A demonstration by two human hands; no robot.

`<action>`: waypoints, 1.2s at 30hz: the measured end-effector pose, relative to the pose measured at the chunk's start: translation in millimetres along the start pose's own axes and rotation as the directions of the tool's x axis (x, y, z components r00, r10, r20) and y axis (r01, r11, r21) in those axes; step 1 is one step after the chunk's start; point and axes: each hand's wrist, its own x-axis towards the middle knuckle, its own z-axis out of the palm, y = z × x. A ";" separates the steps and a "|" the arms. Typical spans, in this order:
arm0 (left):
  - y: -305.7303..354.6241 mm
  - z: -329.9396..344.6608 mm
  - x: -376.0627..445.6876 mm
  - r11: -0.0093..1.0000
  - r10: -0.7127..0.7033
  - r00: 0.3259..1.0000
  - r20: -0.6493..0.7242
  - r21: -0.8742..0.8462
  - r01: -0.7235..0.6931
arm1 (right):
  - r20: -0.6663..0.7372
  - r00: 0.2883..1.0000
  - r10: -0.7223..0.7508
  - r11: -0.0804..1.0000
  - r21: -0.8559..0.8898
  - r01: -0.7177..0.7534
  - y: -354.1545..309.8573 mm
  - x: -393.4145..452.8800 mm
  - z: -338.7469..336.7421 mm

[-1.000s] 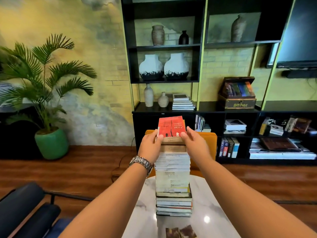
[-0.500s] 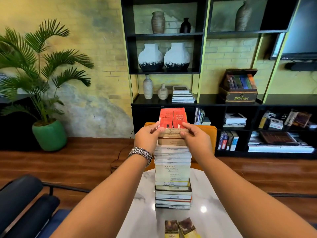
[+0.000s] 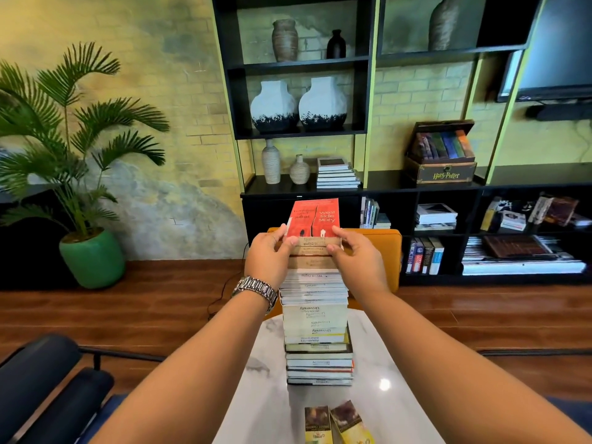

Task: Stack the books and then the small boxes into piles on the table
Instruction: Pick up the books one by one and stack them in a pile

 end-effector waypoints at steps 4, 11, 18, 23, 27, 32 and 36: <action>9.9 9.0 -28.5 0.983 0.174 0.961 -0.214 0.087 -0.159 | -0.004 1.000 0.023 0.994 0.105 -0.023 12.6 -15.2 -8.4; 24.9 68.3 -95.6 0.953 0.301 0.946 -0.124 0.076 -0.293 | 0.006 0.983 0.182 0.982 -0.056 -0.181 86.5 -62.6 -52.9; 16.7 159.5 -145.9 0.982 0.181 0.960 0.216 0.009 -0.187 | -0.004 0.920 0.393 0.898 -0.215 -0.385 182.0 -121.0 -123.1; 7.8 225.0 -189.6 0.996 0.010 0.872 0.490 0.076 -0.054 | 0.031 0.822 0.569 0.778 -0.343 -0.526 256.6 -154.7 -175.3; -4.0 265.4 -218.4 0.979 -0.170 0.737 0.654 0.194 0.054 | 0.025 0.746 0.665 0.658 -0.492 -0.570 297.4 -173.9 -202.1; -11.3 301.2 -245.9 0.924 -0.377 0.497 0.781 0.351 0.150 | 0.155 0.679 0.717 0.627 -0.569 -0.532 318.2 -198.2 -215.5; -8.1 322.7 -256.6 0.902 -0.433 0.408 0.804 0.387 0.192 | 0.260 0.632 0.730 0.638 -0.589 -0.496 322.2 -210.1 -213.8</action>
